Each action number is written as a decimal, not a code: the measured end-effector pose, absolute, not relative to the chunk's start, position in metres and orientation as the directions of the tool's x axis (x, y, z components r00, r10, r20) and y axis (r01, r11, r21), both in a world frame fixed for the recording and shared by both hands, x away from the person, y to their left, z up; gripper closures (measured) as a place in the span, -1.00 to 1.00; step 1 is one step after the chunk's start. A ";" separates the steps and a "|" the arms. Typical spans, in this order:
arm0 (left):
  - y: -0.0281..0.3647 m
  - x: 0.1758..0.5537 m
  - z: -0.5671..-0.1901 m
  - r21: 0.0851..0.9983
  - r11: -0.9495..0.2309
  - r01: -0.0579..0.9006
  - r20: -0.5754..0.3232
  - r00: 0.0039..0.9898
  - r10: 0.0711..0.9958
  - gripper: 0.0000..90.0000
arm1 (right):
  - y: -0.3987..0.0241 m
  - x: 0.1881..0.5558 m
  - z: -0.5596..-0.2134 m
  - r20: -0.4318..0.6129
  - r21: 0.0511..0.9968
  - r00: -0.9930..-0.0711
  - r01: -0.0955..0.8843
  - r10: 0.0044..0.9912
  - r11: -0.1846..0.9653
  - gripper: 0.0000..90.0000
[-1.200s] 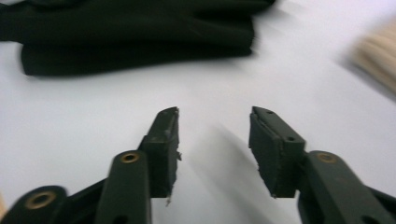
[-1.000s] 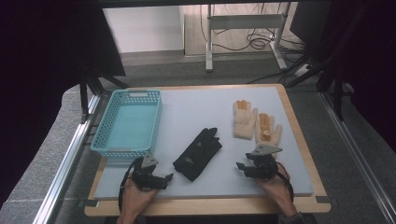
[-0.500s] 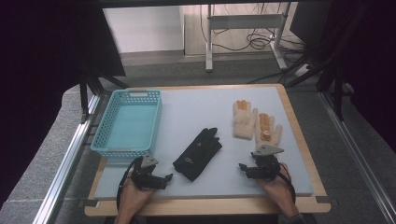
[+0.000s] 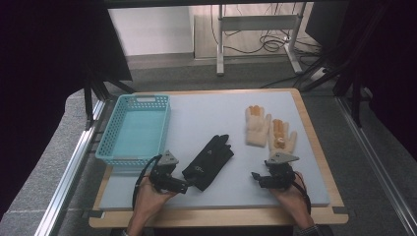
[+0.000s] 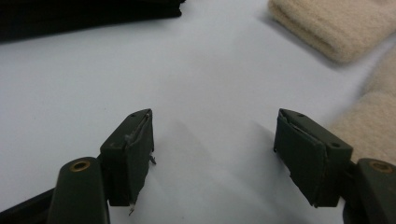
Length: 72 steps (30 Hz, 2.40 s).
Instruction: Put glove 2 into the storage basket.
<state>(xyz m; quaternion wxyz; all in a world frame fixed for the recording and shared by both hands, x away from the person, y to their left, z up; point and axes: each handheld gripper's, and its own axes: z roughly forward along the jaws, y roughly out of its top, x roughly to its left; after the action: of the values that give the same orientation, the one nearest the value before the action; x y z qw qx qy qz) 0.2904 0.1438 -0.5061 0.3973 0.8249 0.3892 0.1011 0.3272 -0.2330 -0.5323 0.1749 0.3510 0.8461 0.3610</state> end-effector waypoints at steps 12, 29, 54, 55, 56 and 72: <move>0.073 0.333 -0.508 0.652 -0.482 0.585 -0.062 0.675 0.735 -1.00 | -0.233 0.327 -0.532 -0.042 0.734 -0.692 0.468 0.721 0.492 -0.38; 0.054 0.347 -0.531 0.540 -0.528 0.655 -0.048 0.651 0.758 -0.99 | -0.233 0.327 -0.532 -0.043 0.734 -0.692 0.468 0.721 0.492 -0.38; 0.097 0.366 -0.488 0.598 -0.472 0.648 -0.065 0.627 0.776 0.46 | -0.233 0.327 -0.532 -0.042 0.734 -0.691 0.469 0.722 0.492 -0.39; 0.099 0.368 -0.484 0.602 -0.467 0.648 -0.066 0.623 0.779 0.46 | -0.233 0.327 -0.532 -0.042 0.734 -0.691 0.469 0.722 0.491 -0.39; 0.101 0.369 -0.481 0.604 -0.463 0.649 -0.067 0.620 0.782 0.46 | -0.233 0.327 -0.532 -0.041 0.734 -0.691 0.470 0.722 0.491 -0.39; 0.148 0.395 -0.433 0.629 -0.409 0.661 -0.014 0.536 0.844 0.44 | -0.233 0.327 -0.532 -0.043 0.735 -0.691 0.468 0.722 0.491 -0.39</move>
<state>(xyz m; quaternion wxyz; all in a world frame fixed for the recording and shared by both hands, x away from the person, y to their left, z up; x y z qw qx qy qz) 0.3951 0.1479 -0.4331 0.2956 0.8249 0.4562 0.1550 0.3272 -0.2330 -0.5324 0.1756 0.3518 0.8455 0.3614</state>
